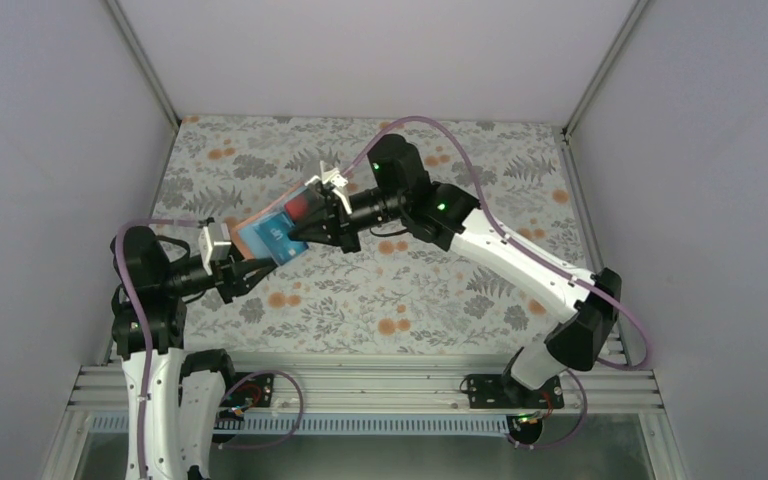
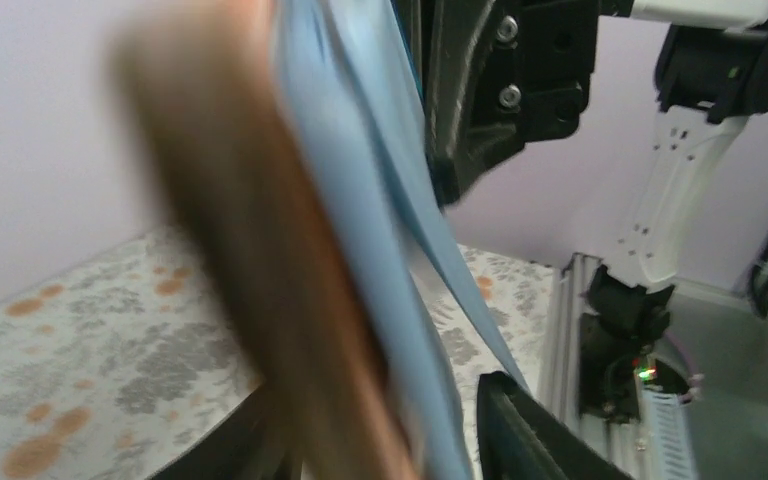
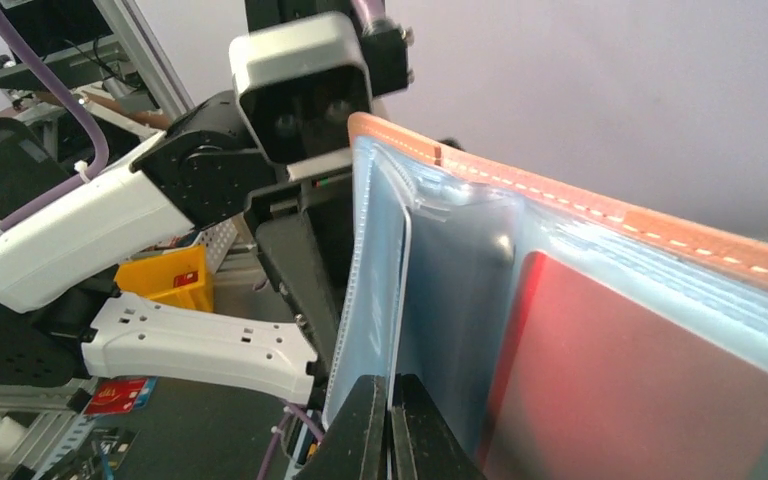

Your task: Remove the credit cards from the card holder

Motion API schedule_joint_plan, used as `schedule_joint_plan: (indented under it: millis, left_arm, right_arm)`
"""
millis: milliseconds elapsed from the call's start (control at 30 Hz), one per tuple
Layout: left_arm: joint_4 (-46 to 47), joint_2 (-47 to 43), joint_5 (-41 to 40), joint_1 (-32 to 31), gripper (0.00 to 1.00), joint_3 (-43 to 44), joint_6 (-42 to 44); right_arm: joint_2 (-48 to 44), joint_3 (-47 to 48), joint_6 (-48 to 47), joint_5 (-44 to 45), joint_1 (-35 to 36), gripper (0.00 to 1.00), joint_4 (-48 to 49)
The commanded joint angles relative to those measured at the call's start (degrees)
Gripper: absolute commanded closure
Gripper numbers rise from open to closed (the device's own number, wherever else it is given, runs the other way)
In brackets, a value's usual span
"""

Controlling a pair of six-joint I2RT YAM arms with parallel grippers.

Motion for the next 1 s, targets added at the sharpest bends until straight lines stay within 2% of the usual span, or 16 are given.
schedule_joint_plan:
  millis: [0, 133, 267, 367, 433, 500, 567, 667, 700, 833, 967]
  left_arm:
    - [-4.59, -0.35, 10.33, -0.17, 0.5, 3.18, 8.33]
    - [-9.62, -0.18, 13.27, -0.18, 0.4, 4.1, 14.01]
    - [-4.95, 0.08, 8.86, -0.2, 0.4, 4.35, 7.89]
    - [2.68, -0.07, 2.13, -0.17, 0.5, 2.82, -3.41]
    - [6.14, -0.1, -0.34, -0.18, 0.61, 1.74, -7.66]
    - [7.47, -0.15, -0.35, -0.18, 0.79, 0.96, -8.52]
    - [6.93, -0.33, -0.49, -0.2, 0.96, 0.84, -7.69]
    - [5.83, -0.21, -0.52, -0.17, 0.98, 0.98, -7.07]
    - [5.73, -0.24, -0.31, -0.17, 0.98, 1.12, -6.95]
    - [5.49, -0.49, 0.28, -0.17, 0.98, 0.98, -5.76]
    - [4.89, -0.32, 1.39, -0.22, 0.98, 1.38, -5.19]
  right_arm:
    - [-1.95, -0.1, 0.41, 5.93, -1.96, 0.96, 3.01]
    - [-1.88, -0.09, -0.31, 5.11, -2.23, 0.96, 2.48]
    - [0.16, 1.1, -2.28, 2.22, -0.56, 0.96, 0.68]
    - [1.06, 1.88, -4.5, 2.18, 0.97, 0.96, -1.01]
    - [1.19, 2.17, -4.85, 0.89, 1.17, 0.96, -1.1]
    - [0.88, 2.15, -5.5, 0.62, 1.15, 0.96, -1.4]
    - [0.28, 1.66, -6.36, 2.04, 1.17, 0.91, -1.88]
    - [-1.09, 0.18, -5.83, 2.79, 0.36, 0.76, -0.92]
    - [-1.78, -0.81, -5.07, 2.92, -0.36, 0.74, 0.26]
    - [-3.03, -3.55, -3.17, 5.47, -1.94, 0.75, 2.84]
    - [-2.23, -2.74, -2.26, 3.68, -1.98, 0.74, 3.02]
